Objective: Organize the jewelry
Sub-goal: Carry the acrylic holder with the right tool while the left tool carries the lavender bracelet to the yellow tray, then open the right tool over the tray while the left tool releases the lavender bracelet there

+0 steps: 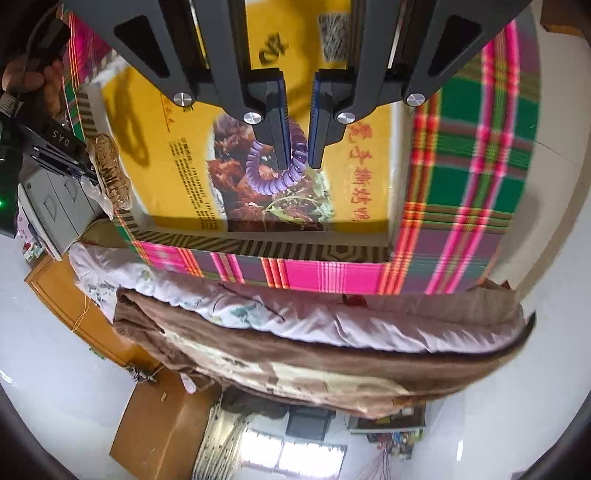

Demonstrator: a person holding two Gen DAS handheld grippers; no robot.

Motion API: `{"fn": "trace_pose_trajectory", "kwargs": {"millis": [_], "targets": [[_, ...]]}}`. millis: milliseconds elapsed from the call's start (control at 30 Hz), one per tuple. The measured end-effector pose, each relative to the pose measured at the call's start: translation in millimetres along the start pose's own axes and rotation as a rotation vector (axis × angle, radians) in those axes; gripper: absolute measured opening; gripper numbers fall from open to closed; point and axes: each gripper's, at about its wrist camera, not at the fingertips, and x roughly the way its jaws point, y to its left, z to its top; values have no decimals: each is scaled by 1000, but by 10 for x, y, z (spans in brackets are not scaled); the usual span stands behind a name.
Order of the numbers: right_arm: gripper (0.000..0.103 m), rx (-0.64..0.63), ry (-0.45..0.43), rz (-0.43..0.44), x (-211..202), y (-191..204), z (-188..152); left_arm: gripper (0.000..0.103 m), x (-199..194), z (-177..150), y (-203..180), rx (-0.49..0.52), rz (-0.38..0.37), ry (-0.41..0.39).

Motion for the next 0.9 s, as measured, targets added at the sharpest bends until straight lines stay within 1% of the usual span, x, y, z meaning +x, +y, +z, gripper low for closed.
{"fn": "trace_pose_trajectory", "kwargs": {"millis": [100, 200, 400, 433, 467, 500, 533, 567, 600, 667, 733, 800, 867, 900], "targets": [[15, -3, 24, -19, 125, 10, 34, 9, 209, 33, 19, -5, 19, 36], [15, -24, 29, -28, 159, 42, 33, 9, 338, 21, 33, -10, 24, 62], [16, -21, 42, -40, 215, 46, 30, 11, 414, 4, 22, -15, 28, 82], [17, -16, 45, -39, 229, 48, 38, 14, 414, 4, 16, -12, 33, 85], [17, -11, 47, -33, 236, 41, 41, 22, 409, 4, -3, -2, 39, 88], [18, -8, 47, -28, 238, 37, 43, 27, 406, 1, -14, 4, 40, 90], [18, -5, 44, -26, 229, 32, 44, 36, 395, 1, -9, 2, 39, 90], [19, -4, 35, -24, 205, 28, 48, 39, 379, -1, -4, -4, 34, 88], [22, -5, 26, -20, 182, 28, 56, 40, 353, -3, -5, -7, 31, 83], [24, -2, 13, -13, 114, 30, 65, 51, 297, -8, -9, -8, 36, 78], [26, -2, -4, -7, 28, 44, 61, 54, 220, -15, -18, -9, 35, 66], [28, 2, -21, 2, -73, 53, 39, 54, 92, -40, -36, -10, 30, 50], [28, 8, -44, 17, -196, 57, 2, 60, -67, -75, -75, 6, 38, 16], [28, 12, -55, 25, -264, 61, -27, 66, -138, -93, -85, 9, 42, 4]]}}
